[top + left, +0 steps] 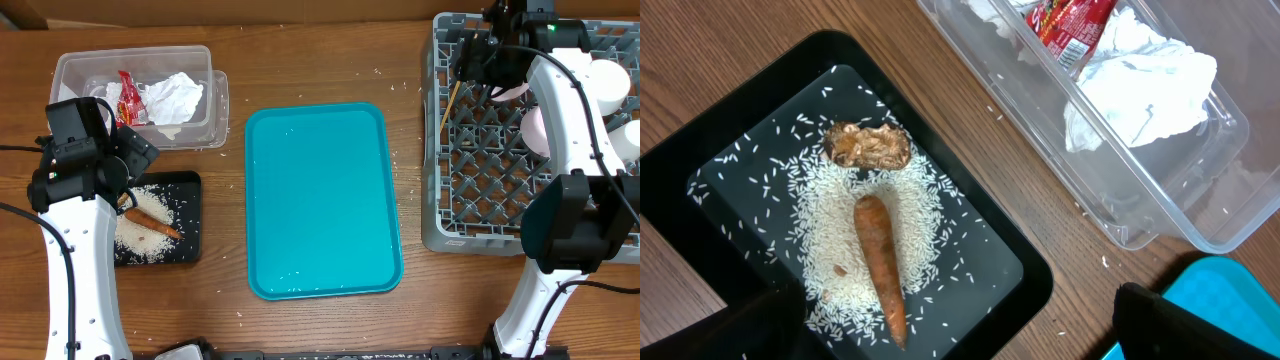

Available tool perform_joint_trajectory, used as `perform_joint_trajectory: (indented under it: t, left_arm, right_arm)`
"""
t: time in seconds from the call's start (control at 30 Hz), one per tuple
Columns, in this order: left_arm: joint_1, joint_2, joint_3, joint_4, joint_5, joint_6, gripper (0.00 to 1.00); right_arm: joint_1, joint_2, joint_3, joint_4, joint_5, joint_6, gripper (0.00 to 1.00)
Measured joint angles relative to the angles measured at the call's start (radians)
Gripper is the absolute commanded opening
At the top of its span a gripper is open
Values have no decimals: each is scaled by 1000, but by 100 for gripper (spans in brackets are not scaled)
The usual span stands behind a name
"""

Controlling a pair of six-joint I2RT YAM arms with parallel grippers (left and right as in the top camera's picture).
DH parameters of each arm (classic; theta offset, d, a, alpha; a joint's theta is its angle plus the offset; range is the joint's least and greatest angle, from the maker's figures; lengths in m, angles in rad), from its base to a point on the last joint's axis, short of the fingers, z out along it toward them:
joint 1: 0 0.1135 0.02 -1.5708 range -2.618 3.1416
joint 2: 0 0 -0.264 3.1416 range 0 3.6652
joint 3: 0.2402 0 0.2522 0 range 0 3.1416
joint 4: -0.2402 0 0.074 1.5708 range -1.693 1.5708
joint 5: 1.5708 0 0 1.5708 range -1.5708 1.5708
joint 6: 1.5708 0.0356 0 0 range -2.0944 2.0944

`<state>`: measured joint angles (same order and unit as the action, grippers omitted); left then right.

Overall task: Sort waste into correct bins and load items into the dishwasher
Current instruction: 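Carry the stick to the dish rack and insert it upright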

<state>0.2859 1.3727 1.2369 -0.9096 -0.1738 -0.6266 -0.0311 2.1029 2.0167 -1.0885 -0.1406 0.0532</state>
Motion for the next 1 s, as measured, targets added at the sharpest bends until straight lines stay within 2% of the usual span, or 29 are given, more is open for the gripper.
perform_joint_trajectory:
  t: [0.07,0.2,0.27,0.33,0.37,0.47,0.57,0.63,0.83,1.0]
  left_arm:
    - [0,0,0,0,0,0,100]
    - [0,0,0,0,0,0,100]
    - [0,0,0,0,0,0,100]
    - [0,0,0,0,0,0,100]
    - [0,0,0,0,0,0,100]
    - [0,0,0,0,0,0,100]
    - [0,0,0,0,0,0,100]
    - [0,0,0,0,0,0,100]
    - [0,0,0,0,0,0,100]
    - [0,0,0,0,0,0,100]
  right_arm:
    - [0,-2,0,-10,7,10,76]
    - [0,-8,0,16,17,42,77]
    - [0,-9,0,55,18,53,67]
    - [0,-9,-1,120,19,64,42]
    - [0,-8,-1,166,23,80,39]
    - [0,1,-1,245,27,90,40]
    - [0,34,-1,311,50,109,45]
    - [0,67,-1,331,64,117,49]
    - [0,169,-1,368,81,130,52]
    - [0,207,-1,389,83,137,48]
